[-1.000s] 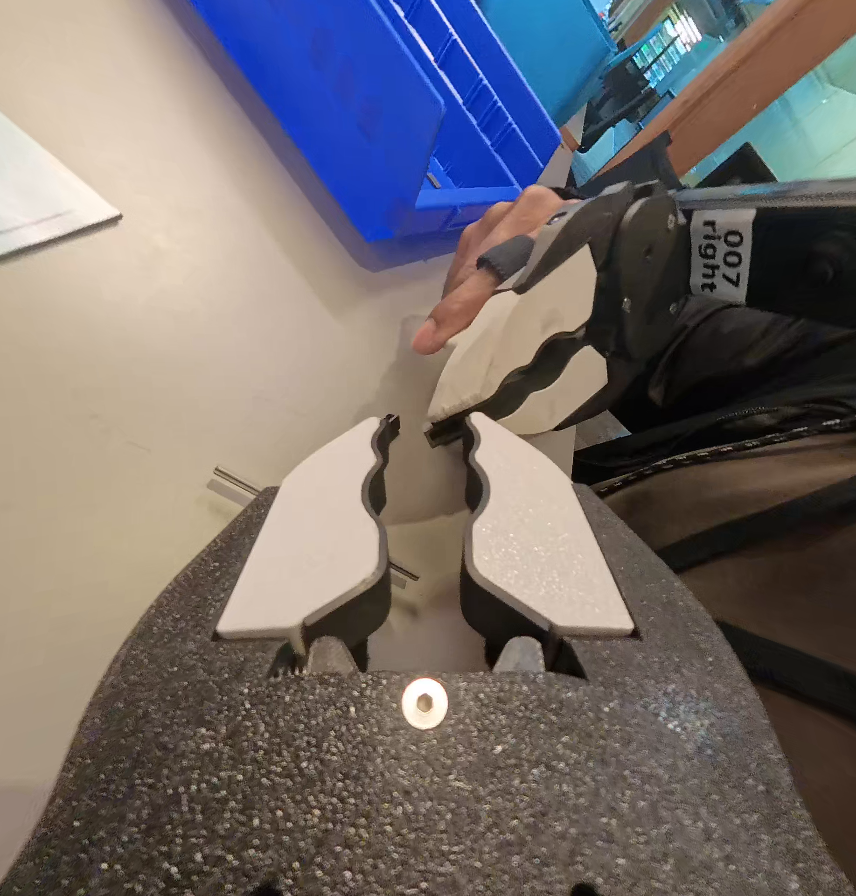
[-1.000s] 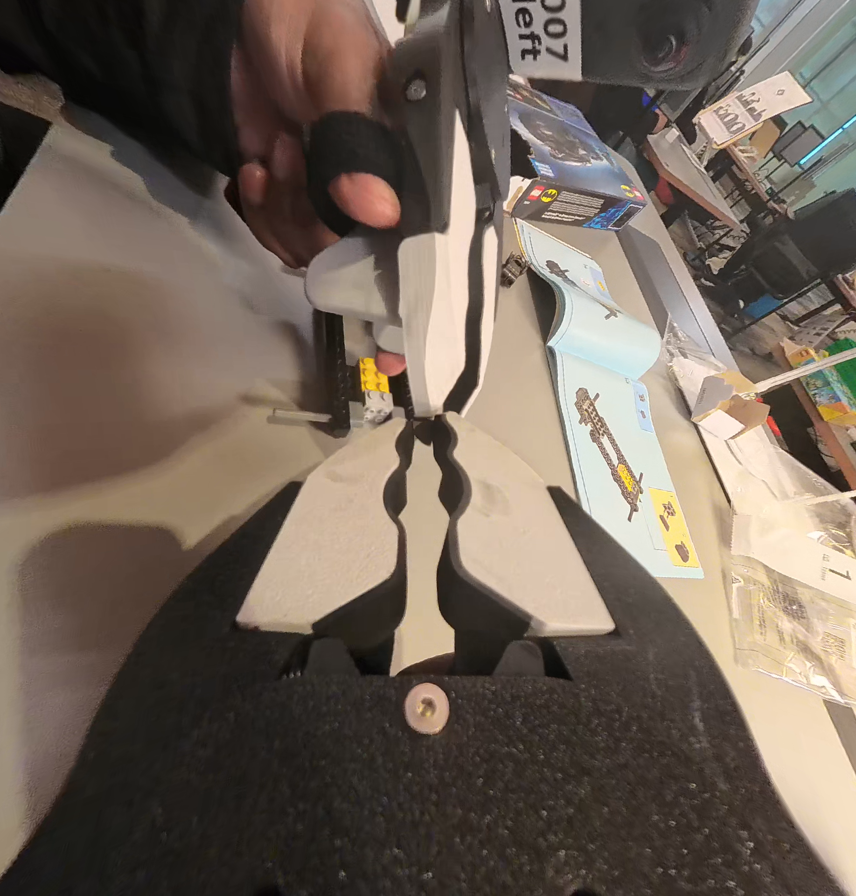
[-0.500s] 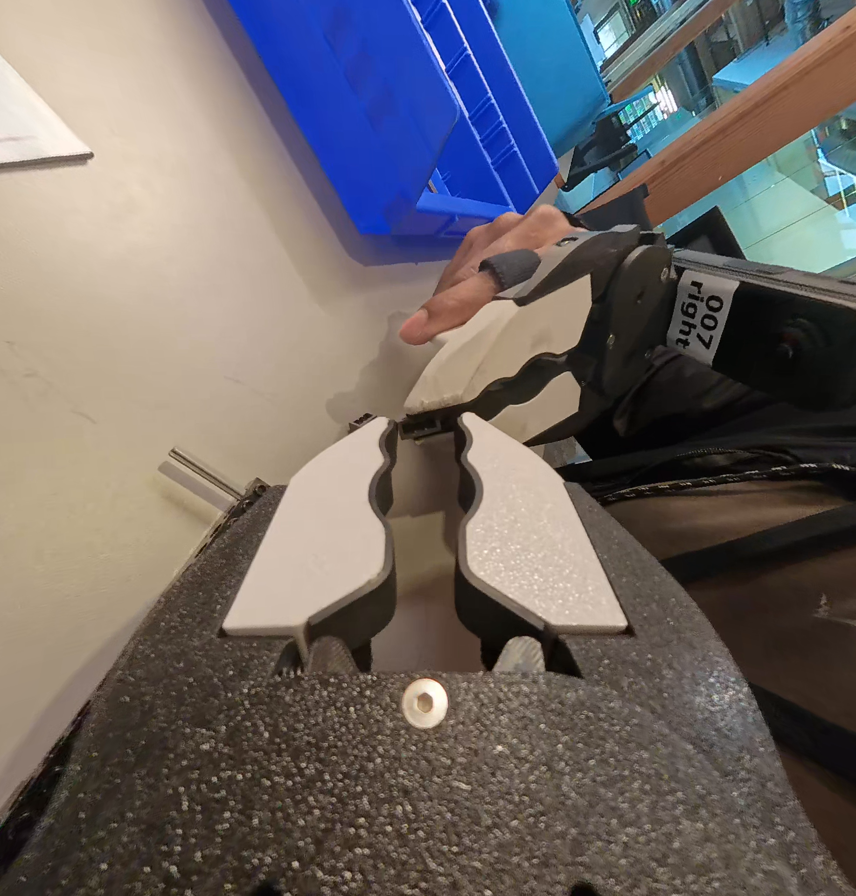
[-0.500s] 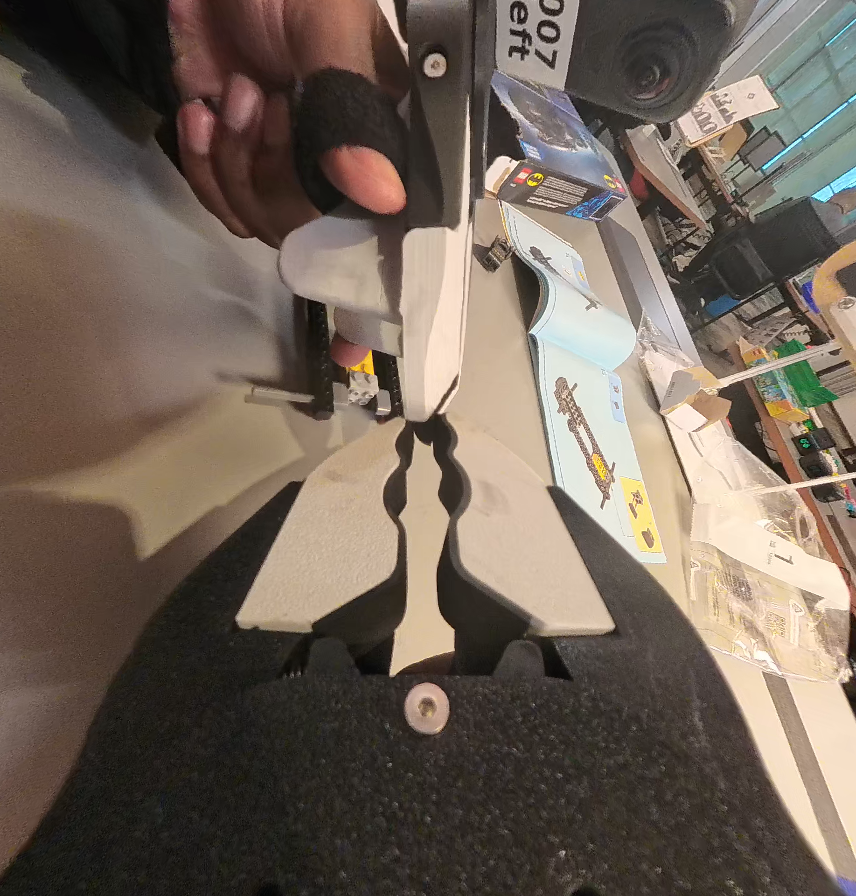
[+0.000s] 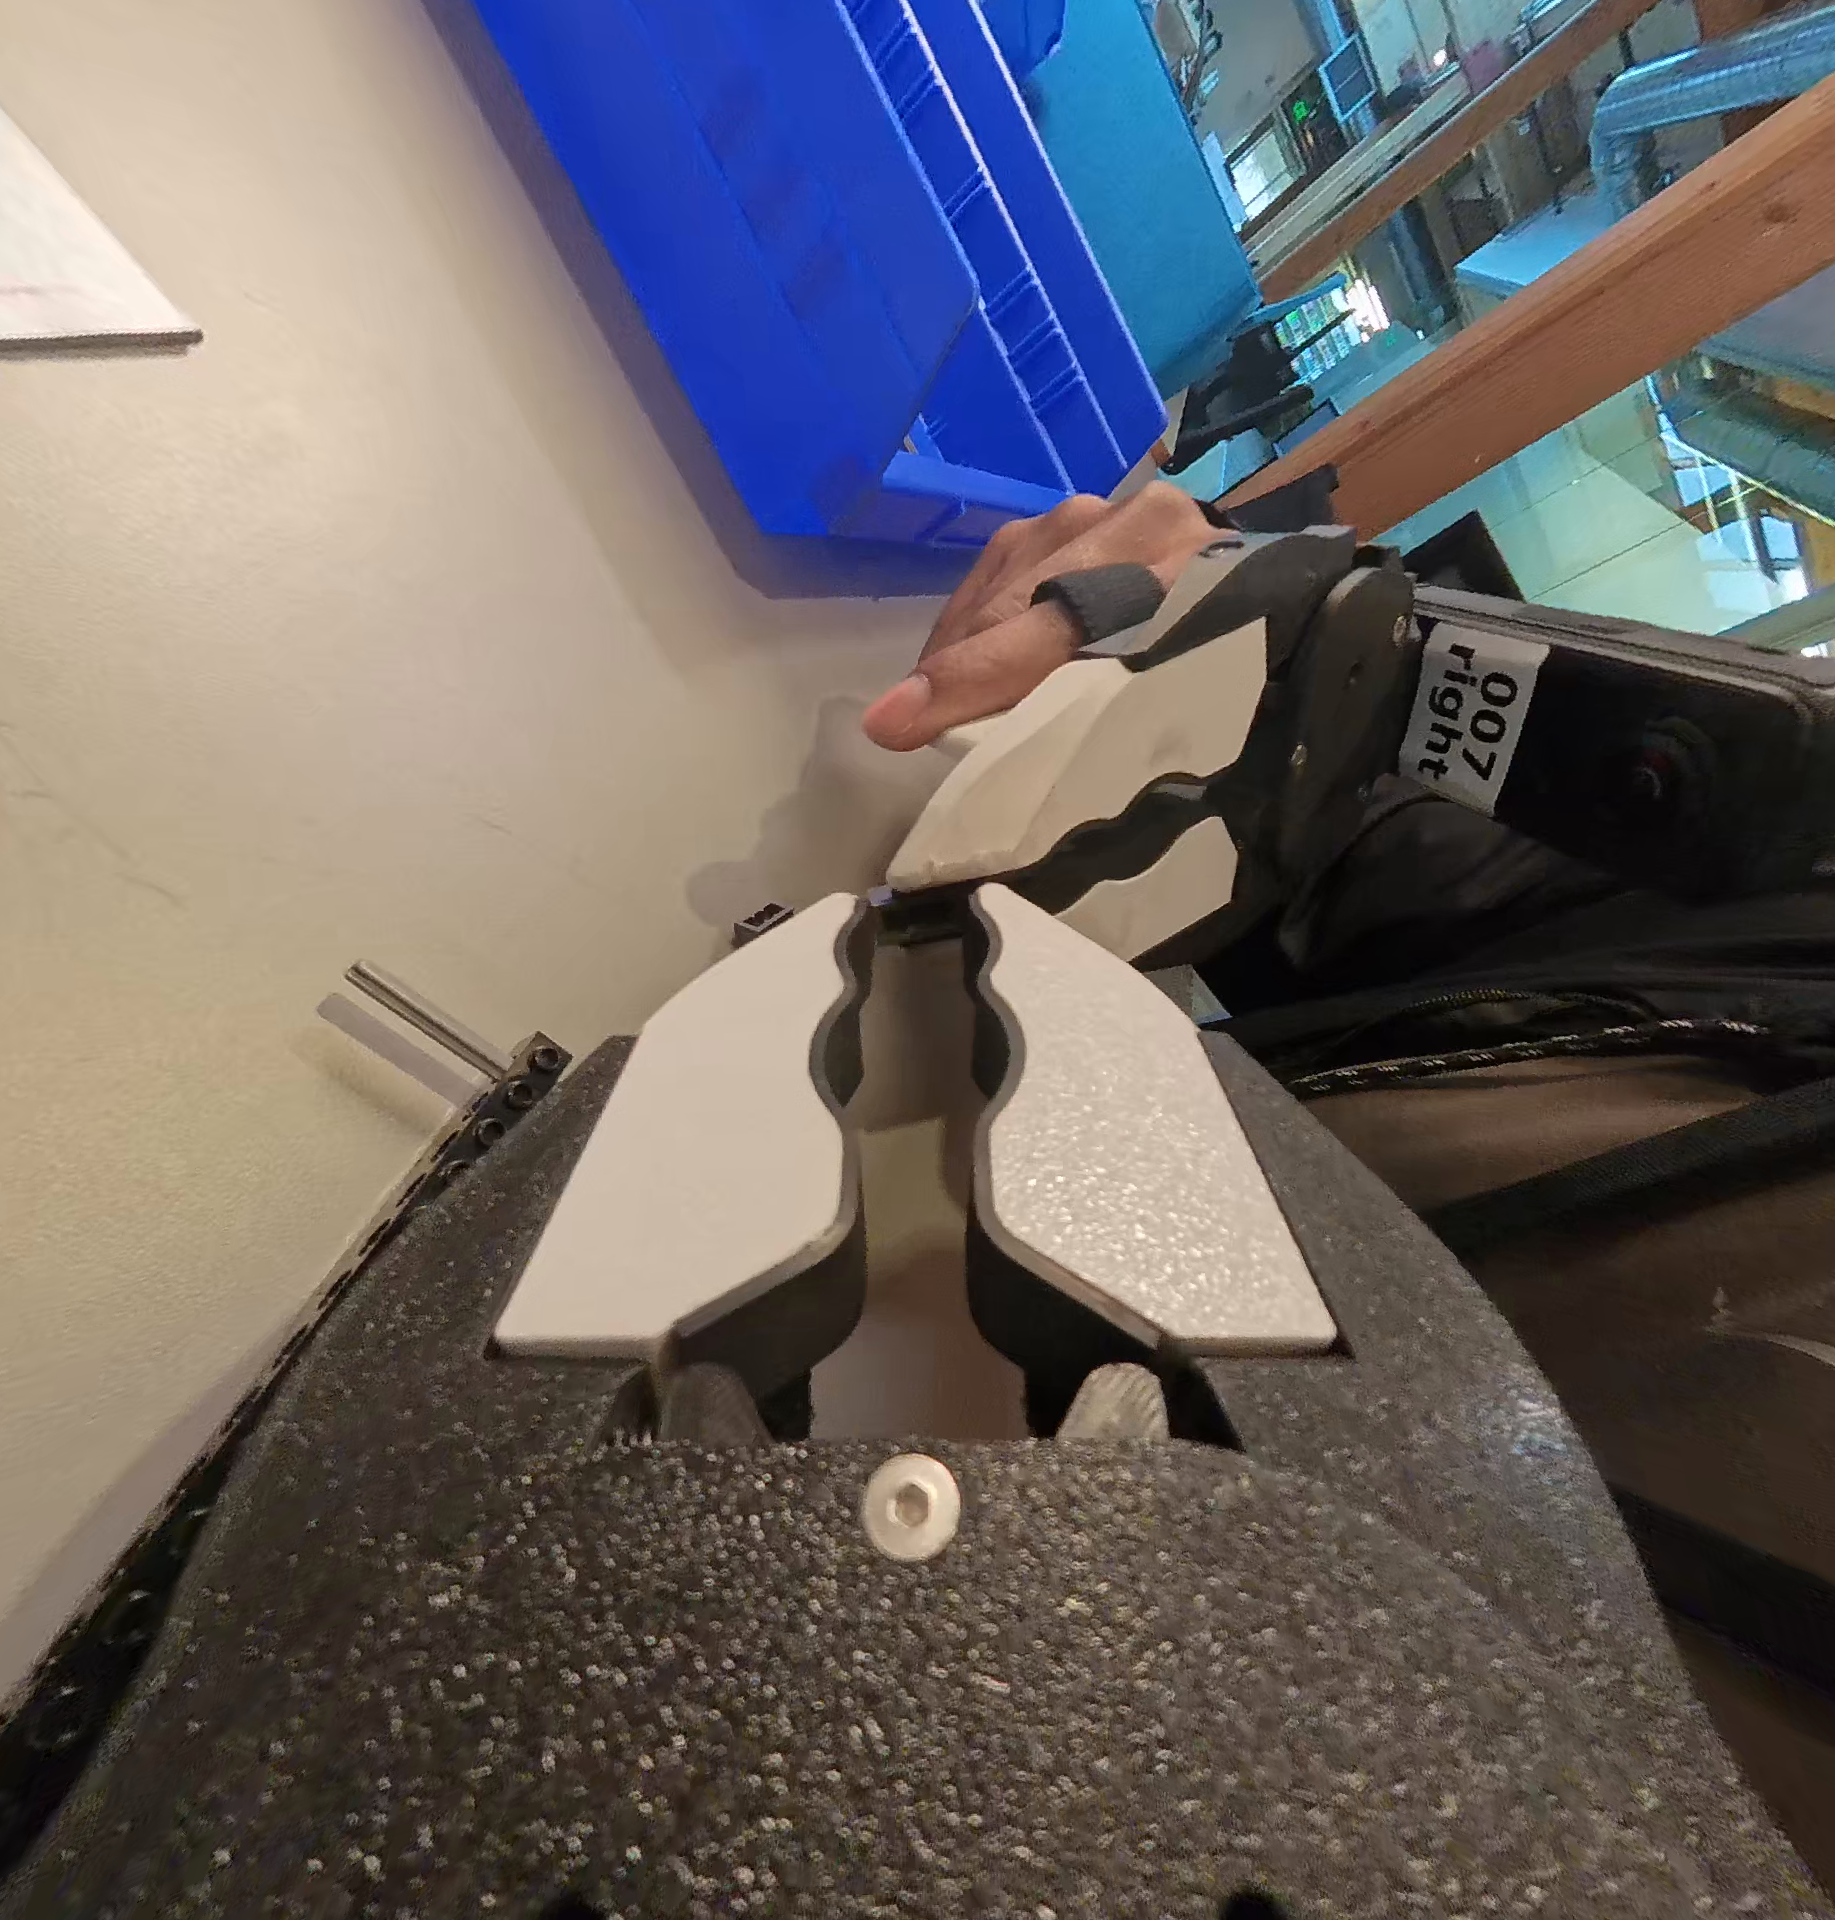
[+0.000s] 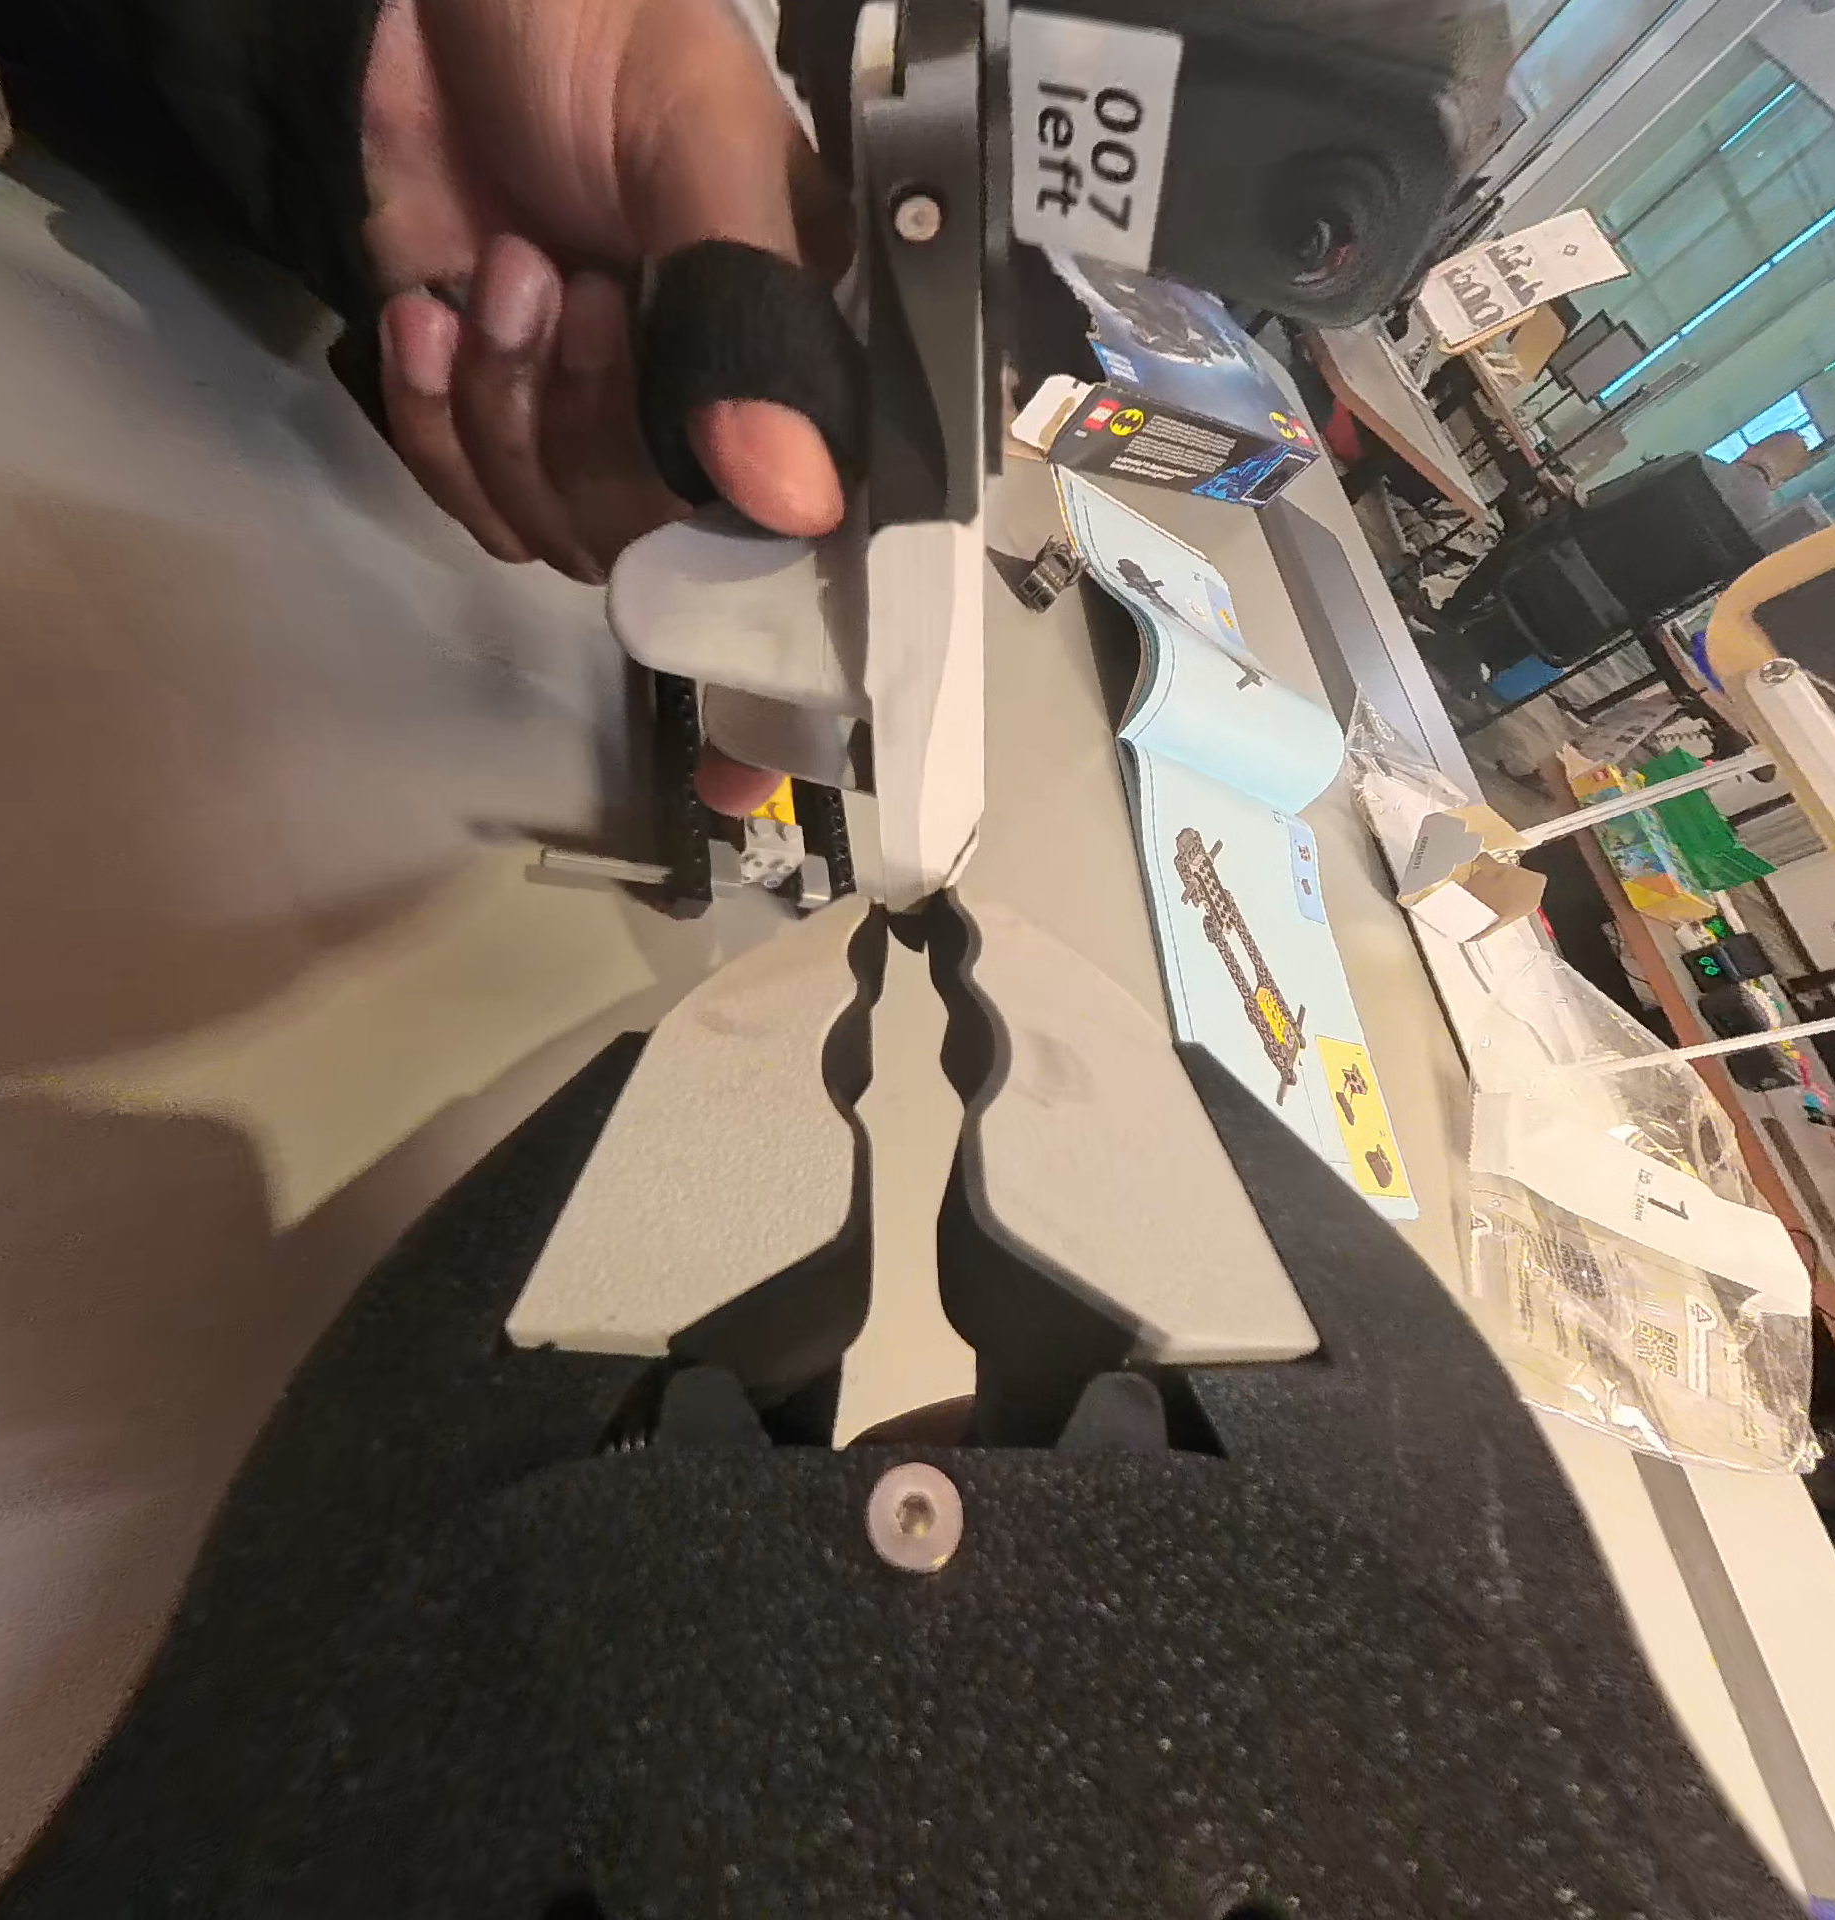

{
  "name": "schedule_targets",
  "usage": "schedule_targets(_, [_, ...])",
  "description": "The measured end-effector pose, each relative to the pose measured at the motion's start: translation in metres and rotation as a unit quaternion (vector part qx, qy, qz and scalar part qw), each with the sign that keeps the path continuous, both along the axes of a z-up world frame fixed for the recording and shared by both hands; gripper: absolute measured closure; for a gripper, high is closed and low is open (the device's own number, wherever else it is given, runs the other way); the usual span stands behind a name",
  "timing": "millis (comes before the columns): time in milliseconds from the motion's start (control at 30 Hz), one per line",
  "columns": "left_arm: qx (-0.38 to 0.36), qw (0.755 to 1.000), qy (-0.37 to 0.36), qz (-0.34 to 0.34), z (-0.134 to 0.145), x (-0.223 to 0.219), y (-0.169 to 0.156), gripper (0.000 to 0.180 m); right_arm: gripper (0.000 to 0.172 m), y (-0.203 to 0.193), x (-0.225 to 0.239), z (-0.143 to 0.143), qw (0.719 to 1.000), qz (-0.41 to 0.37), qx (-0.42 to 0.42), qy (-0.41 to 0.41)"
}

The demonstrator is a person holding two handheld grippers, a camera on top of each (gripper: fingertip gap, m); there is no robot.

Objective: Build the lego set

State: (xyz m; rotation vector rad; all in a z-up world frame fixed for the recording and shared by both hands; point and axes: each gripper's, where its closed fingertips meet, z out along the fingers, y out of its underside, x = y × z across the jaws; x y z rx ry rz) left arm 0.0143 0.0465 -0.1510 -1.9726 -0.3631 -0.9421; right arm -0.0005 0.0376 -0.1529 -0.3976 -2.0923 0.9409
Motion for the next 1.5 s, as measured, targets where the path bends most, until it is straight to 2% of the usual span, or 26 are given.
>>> schedule_targets(367, [0.135,0.988,-0.019,-0.073,0.031,0.01,-0.008,0.164,0.162,-0.004,0.008,0.025,0.994,0.04,-0.101,0.008])
schedule_targets(567, [0.175,0.975,-0.084,-0.105,0.042,0.012,-0.013,0.164,0.163,-0.008,0.014,0.038,0.99,0.063,-0.122,0.043])
schedule_targets(700, [0.187,0.966,-0.125,-0.127,0.045,0.016,-0.016,0.165,0.163,-0.012,0.019,0.044,0.987,0.08,-0.13,0.058])
schedule_targets(900, [0.2,0.958,-0.146,-0.147,0.05,0.021,-0.017,0.164,0.164,-0.016,0.022,0.048,0.984,0.089,-0.137,0.069])
schedule_targets(1500, [0.204,0.946,-0.203,-0.15,0.054,0.021,-0.017,0.164,0.164,-0.015,0.023,0.052,0.983,0.086,-0.136,0.092])
